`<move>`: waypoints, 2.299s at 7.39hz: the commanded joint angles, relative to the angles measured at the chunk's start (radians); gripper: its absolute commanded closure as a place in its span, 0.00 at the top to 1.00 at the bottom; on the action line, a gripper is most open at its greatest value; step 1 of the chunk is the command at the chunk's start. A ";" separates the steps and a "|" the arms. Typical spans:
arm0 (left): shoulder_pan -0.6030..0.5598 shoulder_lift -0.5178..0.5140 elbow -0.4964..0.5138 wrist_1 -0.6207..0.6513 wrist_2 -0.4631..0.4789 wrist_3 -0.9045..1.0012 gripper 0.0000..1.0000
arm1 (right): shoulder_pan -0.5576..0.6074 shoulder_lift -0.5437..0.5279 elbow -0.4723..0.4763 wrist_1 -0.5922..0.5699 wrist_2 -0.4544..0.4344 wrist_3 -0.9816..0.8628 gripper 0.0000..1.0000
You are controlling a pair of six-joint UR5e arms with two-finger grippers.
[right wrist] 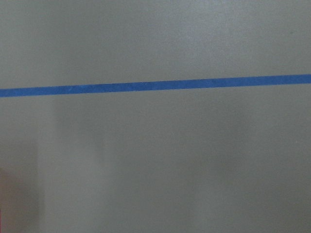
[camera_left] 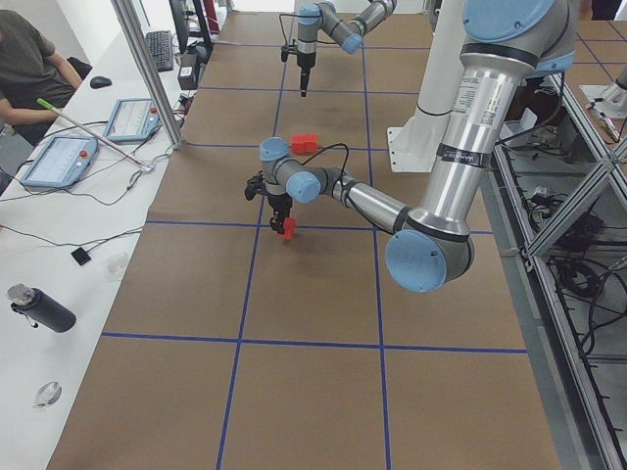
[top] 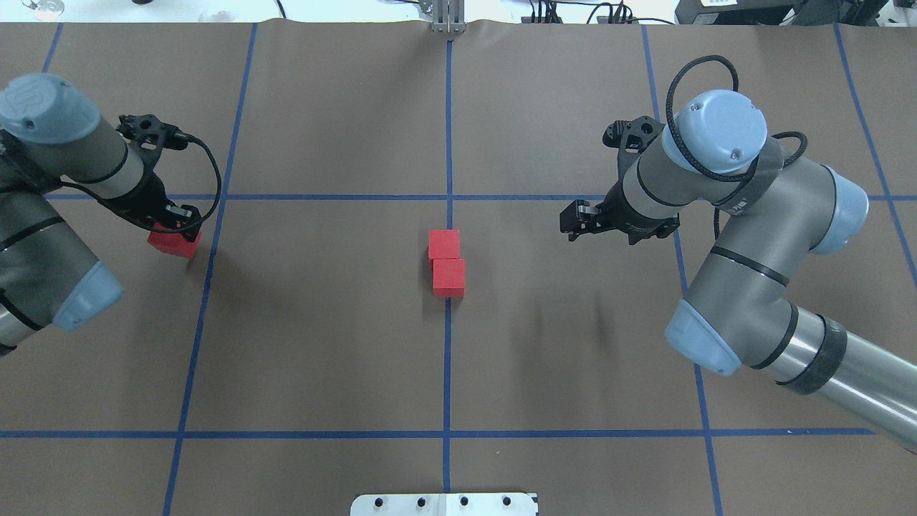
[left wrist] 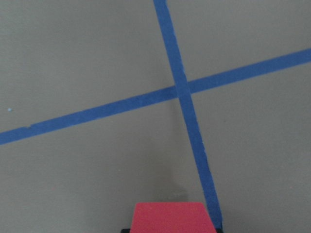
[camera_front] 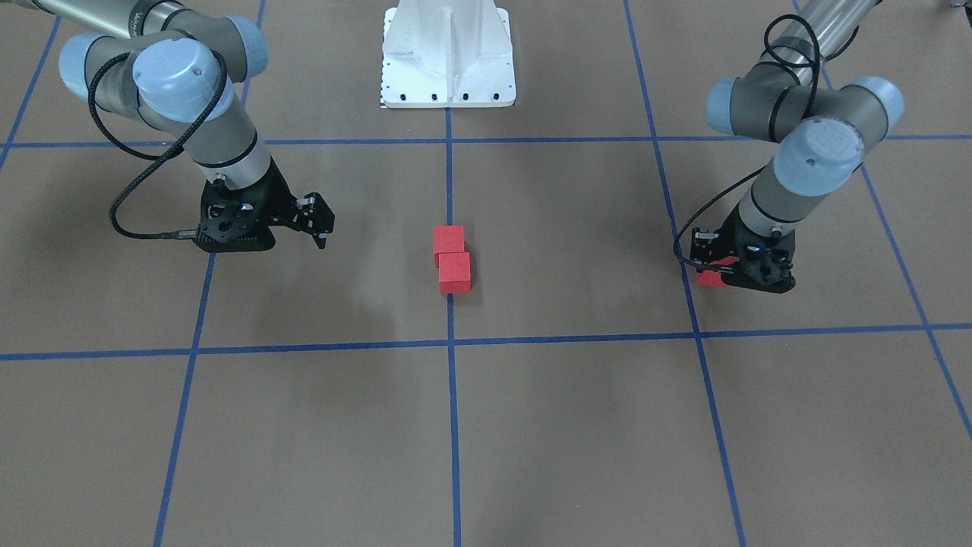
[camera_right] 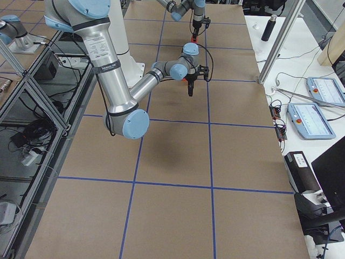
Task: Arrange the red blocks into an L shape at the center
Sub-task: 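Carry the cube with the left gripper next to the stacked pair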
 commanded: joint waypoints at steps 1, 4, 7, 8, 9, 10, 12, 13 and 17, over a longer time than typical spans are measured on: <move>-0.059 -0.030 -0.059 0.099 -0.042 -0.019 0.00 | 0.001 0.003 0.010 0.000 0.000 0.002 1.00; -0.024 -0.148 -0.062 0.175 -0.034 -0.729 0.00 | 0.007 0.001 0.007 0.000 0.000 0.000 1.00; 0.121 -0.395 0.100 0.221 -0.013 -1.233 0.00 | 0.015 -0.002 0.005 0.000 -0.009 -0.001 1.00; 0.157 -0.452 0.149 0.216 -0.008 -1.480 0.00 | 0.015 -0.003 0.004 0.000 -0.017 -0.001 1.00; 0.178 -0.463 0.143 0.210 -0.002 -1.659 0.00 | 0.015 -0.006 0.004 0.000 -0.017 -0.001 1.00; 0.239 -0.487 0.155 0.211 0.076 -1.769 0.00 | 0.015 -0.008 0.002 0.000 -0.017 -0.001 1.00; 0.251 -0.495 0.203 0.140 0.115 -1.805 0.00 | 0.015 -0.017 0.004 0.000 -0.017 -0.001 1.00; 0.252 -0.497 0.238 0.095 0.113 -1.905 0.00 | 0.015 -0.017 0.004 0.000 -0.018 -0.001 1.00; 0.254 -0.511 0.301 -0.019 0.112 -2.069 0.00 | 0.015 -0.017 0.004 0.000 -0.017 -0.001 1.00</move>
